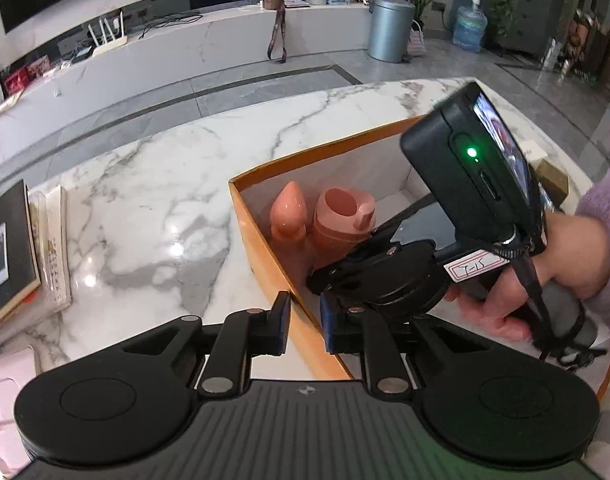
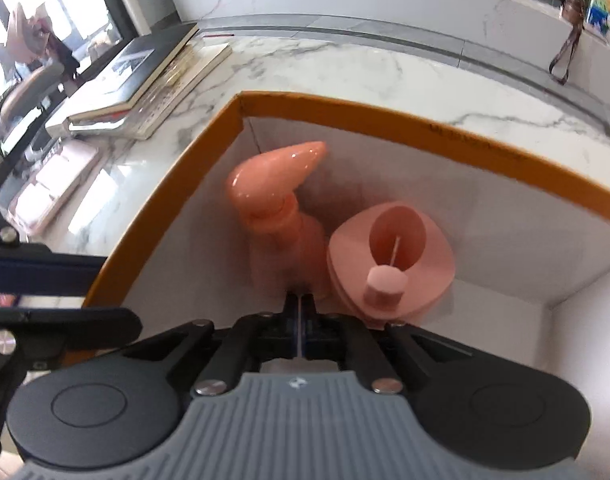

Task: Organize rigid objects
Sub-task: 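Open the left tool releasing the pink bottle beside the cup, withdraw both tools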

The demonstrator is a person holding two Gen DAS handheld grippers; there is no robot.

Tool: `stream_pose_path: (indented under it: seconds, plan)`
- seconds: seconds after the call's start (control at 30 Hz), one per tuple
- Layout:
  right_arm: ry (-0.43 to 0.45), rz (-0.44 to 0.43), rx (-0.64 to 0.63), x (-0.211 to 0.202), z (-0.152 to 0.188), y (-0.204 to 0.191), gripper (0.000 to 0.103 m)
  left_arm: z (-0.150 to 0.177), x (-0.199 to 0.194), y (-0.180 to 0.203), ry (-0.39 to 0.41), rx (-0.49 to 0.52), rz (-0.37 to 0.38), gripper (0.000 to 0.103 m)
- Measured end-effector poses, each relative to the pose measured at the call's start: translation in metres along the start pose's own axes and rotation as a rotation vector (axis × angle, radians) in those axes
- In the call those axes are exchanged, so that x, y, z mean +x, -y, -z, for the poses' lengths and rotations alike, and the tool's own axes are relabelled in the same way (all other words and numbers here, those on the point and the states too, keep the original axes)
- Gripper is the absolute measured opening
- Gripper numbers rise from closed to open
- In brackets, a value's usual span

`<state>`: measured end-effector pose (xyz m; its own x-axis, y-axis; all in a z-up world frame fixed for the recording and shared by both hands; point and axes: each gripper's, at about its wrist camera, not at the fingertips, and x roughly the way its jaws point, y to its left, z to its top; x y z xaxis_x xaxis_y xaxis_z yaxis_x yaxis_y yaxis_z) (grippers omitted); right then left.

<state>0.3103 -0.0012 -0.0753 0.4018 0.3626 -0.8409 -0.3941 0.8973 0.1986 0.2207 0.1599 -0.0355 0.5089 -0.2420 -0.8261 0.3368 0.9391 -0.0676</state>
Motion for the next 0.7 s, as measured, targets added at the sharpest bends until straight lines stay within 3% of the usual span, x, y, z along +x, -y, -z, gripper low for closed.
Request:
stream_pose_path:
  seconds: [0.17, 0.33, 0.37, 0.4, 0.43, 0.57, 0.7]
  plan:
    - [0.012, -0.016, 0.013, 0.002, -0.001, 0.001, 0.001, 0.002, -0.001, -0.001, 0.012, 0.000, 0.004, 0.019]
    - [-0.015, 0.020, -0.059, -0.020, -0.001, 0.000, 0.008, 0.004, -0.001, -0.002, 0.012, -0.038, 0.008, 0.019]
    - [-0.026, 0.045, -0.082, -0.025, 0.000, 0.000, 0.015, 0.004, -0.001, -0.001, 0.012, -0.036, 0.003, 0.019]
    - [-0.035, 0.071, -0.097, -0.033, 0.004, 0.002, 0.029, 0.004, -0.001, 0.000, 0.013, -0.031, -0.002, 0.019]
    - [-0.038, 0.097, -0.111, -0.038, 0.007, 0.004, 0.034, 0.005, -0.001, 0.002, 0.014, -0.025, -0.008, 0.019]
    - [-0.003, 0.169, -0.164, -0.042, 0.011, 0.013, 0.036, 0.004, -0.001, 0.004, 0.008, -0.025, -0.017, 0.019]
    - [0.021, 0.128, -0.168, -0.035, 0.004, 0.021, 0.035, 0.004, -0.001, 0.006, 0.005, -0.022, -0.025, 0.019]
